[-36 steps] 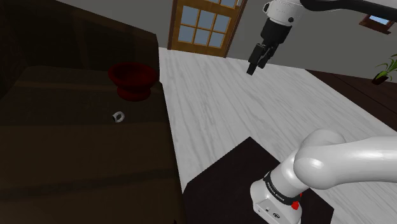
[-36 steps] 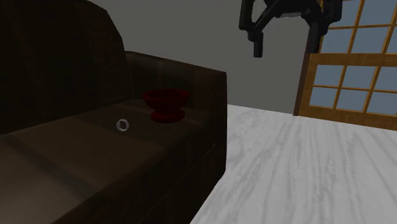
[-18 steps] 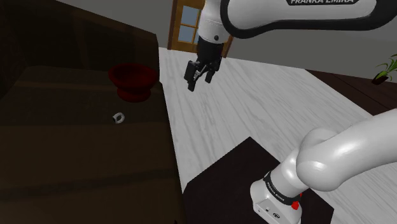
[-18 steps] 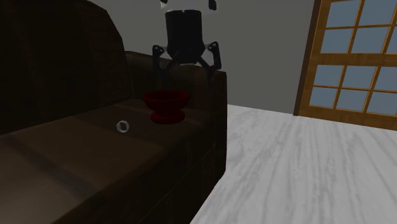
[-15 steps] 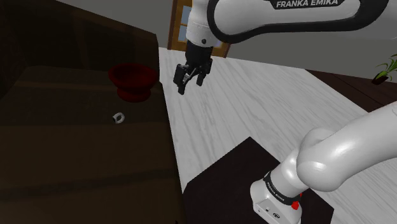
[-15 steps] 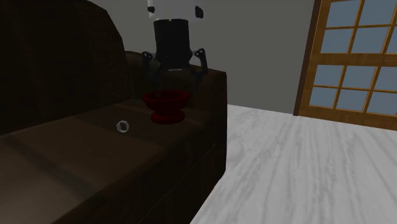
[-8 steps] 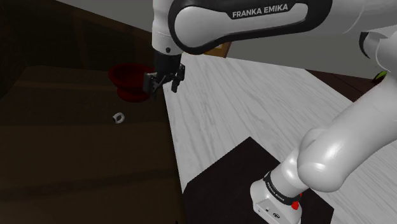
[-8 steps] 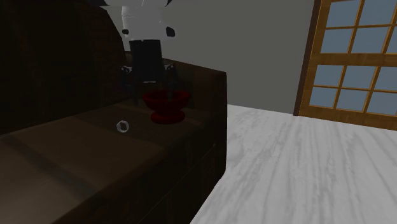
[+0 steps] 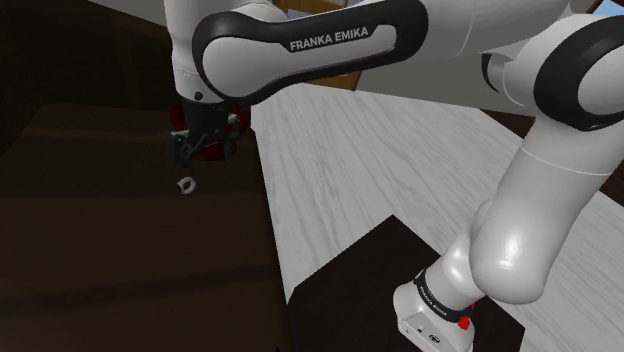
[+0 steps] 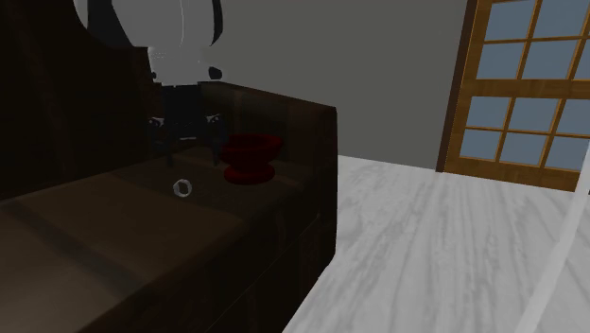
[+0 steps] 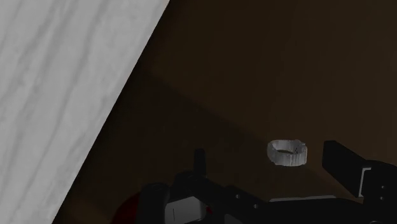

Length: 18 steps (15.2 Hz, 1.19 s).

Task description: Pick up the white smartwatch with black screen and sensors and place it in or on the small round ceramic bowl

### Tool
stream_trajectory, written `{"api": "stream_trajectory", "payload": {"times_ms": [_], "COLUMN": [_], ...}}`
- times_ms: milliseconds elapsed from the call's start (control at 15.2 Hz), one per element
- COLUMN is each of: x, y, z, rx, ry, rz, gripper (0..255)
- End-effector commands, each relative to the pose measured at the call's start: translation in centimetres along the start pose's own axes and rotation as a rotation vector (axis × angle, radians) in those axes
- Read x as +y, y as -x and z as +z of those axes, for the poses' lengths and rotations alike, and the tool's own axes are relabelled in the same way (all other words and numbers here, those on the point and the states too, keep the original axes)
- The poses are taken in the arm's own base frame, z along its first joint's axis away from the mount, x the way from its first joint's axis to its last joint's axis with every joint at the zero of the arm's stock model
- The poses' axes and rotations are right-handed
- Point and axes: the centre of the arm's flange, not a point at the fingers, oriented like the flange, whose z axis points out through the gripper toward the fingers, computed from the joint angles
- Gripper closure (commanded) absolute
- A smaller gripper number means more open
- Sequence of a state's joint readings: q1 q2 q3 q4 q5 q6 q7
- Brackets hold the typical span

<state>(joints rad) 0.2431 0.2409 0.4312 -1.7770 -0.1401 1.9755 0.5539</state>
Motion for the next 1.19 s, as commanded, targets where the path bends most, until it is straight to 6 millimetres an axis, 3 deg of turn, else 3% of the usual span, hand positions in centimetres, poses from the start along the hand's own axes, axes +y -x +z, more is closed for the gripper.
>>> {"api": "stream_trajectory", "payload": {"times_ms": [0,132,660,1122], "x": [-2.3,-3.9,-4.0,-4.0], "y": [-1.2,-2.3,-2.3,-2.3], "z": [0.9,1.6,5.6,5.6], "rx": [0.000,-0.001,-0.001,-0.001], "ry": [-0.002,-0.004,-0.004,-0.004], "rz": [-0.002,-0.004,-0.004,-0.004], "gripper": [0,0,0,0]}}
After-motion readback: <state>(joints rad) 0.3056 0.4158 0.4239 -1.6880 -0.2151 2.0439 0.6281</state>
